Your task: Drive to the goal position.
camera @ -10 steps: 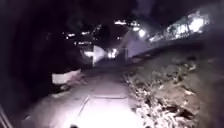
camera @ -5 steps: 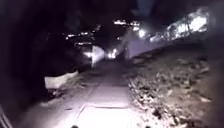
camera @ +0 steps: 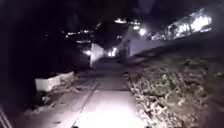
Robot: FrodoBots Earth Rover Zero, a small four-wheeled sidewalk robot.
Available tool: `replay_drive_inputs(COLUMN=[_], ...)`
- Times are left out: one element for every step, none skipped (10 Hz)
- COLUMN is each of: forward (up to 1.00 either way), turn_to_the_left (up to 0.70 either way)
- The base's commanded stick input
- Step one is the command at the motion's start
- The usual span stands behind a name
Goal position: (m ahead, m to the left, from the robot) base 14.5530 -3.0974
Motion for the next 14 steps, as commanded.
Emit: replay_drive_inputs(forward=[0.5, 0.5, 0.5, 0.5, 0.5, 0.5, 0.5, 0.5, 0.5, 0.5, 0.5, 0.5, 0.5, 0.5], turn_to_the_left=[0.0, 0.0, 0.0, 0.0, 0.0, 0.0, 0.0, 0.0, 0.0, 0.0, 0.0, 0.0, 0.0, 0.08])
